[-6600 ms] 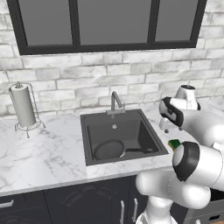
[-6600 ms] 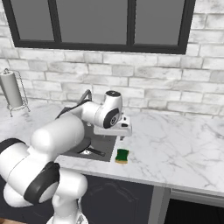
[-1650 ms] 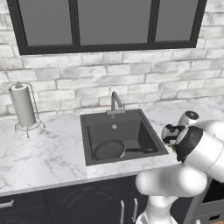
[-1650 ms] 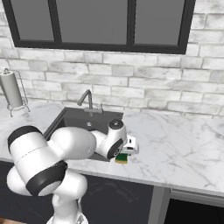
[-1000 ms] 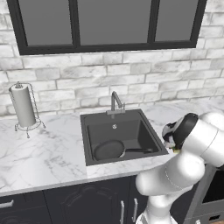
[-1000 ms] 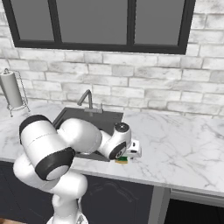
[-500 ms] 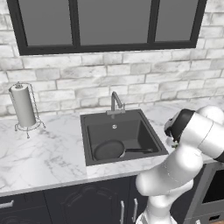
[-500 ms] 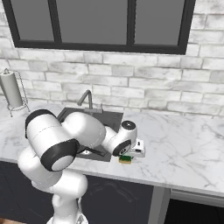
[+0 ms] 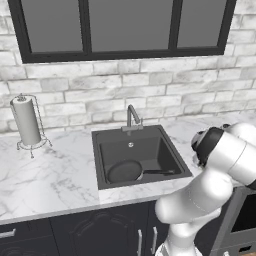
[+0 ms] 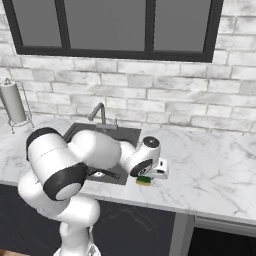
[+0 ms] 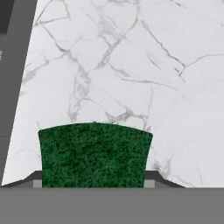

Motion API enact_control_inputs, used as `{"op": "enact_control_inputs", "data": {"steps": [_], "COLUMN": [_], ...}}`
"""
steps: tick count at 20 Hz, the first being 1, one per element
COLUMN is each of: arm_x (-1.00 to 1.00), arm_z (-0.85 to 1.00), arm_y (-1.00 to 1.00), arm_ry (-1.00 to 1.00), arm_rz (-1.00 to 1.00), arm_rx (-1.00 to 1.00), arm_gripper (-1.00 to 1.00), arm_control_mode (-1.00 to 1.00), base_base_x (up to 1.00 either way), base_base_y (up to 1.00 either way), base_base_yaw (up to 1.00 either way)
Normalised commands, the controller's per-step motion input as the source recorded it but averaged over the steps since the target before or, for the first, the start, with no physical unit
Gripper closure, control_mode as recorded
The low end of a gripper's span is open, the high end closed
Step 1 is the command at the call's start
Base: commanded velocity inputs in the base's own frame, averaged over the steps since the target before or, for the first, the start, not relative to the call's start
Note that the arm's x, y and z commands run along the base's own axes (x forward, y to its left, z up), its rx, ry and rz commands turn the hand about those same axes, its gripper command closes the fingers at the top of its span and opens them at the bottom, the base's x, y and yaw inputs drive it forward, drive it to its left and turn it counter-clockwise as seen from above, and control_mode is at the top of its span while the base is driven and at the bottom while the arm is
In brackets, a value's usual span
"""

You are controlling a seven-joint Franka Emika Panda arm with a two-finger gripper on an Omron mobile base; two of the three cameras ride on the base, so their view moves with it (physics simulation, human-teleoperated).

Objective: Pick the pan and sponge and place them into the sink. Then turn on the water.

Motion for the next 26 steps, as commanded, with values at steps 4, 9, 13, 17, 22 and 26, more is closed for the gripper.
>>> {"op": "enact_control_inputs", "data": {"steps": [4, 9, 13, 17, 22, 26], "arm_x": [-0.14, -0.09, -0.03, 0.00, 0.00, 0.01], "arm_z": [0.48, 0.42, 0.28, 0.27, 0.22, 0.13], "arm_y": [0.10, 0.29, 0.49, 0.50, 0.43, 0.42], "arm_ry": [-0.07, -0.09, -0.11, -0.14, -0.16, -0.14], "arm_rz": [-0.01, 0.00, 0.00, 0.00, 0.00, 0.00], "arm_rx": [0.04, 0.02, 0.00, 0.00, 0.01, 0.03], "arm_gripper": [1.00, 1.00, 1.00, 1.00, 1.00, 1.00], "arm_control_mode": [-1.00, -1.00, -1.00, -1.00, -1.00, -1.00], "base_base_x": [0.00, 0.00, 0.00, 0.00, 0.00, 0.00], "base_base_y": [0.00, 0.00, 0.00, 0.00, 0.00, 0.00], "base_base_yaw": [0.00, 0.00, 0.00, 0.00, 0.00, 0.00]}}
